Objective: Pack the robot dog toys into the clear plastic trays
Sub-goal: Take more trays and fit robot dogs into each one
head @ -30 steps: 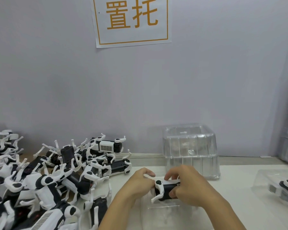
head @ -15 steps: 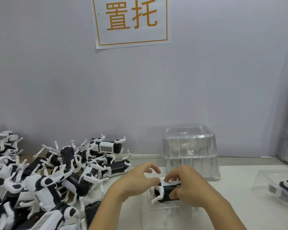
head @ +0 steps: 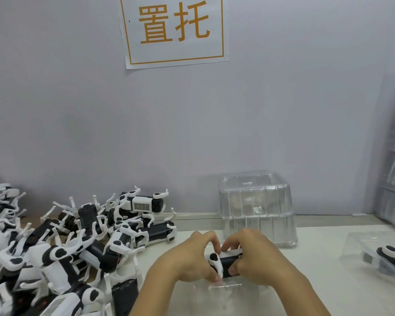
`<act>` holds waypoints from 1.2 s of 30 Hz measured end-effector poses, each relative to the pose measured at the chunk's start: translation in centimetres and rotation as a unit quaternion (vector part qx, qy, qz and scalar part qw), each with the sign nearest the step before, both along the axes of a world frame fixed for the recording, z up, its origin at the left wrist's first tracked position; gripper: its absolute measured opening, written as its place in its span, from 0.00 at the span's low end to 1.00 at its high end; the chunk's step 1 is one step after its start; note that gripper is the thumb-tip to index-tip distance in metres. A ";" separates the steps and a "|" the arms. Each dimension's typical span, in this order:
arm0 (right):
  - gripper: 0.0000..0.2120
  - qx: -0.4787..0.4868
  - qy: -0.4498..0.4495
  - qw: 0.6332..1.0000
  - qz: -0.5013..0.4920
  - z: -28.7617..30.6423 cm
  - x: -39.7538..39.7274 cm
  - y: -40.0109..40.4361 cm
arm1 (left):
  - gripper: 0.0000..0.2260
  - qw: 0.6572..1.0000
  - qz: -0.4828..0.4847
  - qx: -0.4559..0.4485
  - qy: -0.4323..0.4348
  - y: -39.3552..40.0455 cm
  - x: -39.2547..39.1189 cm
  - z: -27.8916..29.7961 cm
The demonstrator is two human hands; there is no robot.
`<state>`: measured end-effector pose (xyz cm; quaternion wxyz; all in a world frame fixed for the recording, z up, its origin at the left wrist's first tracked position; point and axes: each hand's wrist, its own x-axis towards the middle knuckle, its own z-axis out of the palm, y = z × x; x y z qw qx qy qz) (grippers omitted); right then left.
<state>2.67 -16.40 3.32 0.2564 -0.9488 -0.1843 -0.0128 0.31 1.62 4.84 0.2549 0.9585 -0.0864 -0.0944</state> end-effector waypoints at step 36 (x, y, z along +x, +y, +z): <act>0.08 -0.012 0.054 0.990 -0.133 2.4 -0.6 -4.0 | 0.09 0.991 0.051 -0.122 -0.033 -0.6 0.6 -1.7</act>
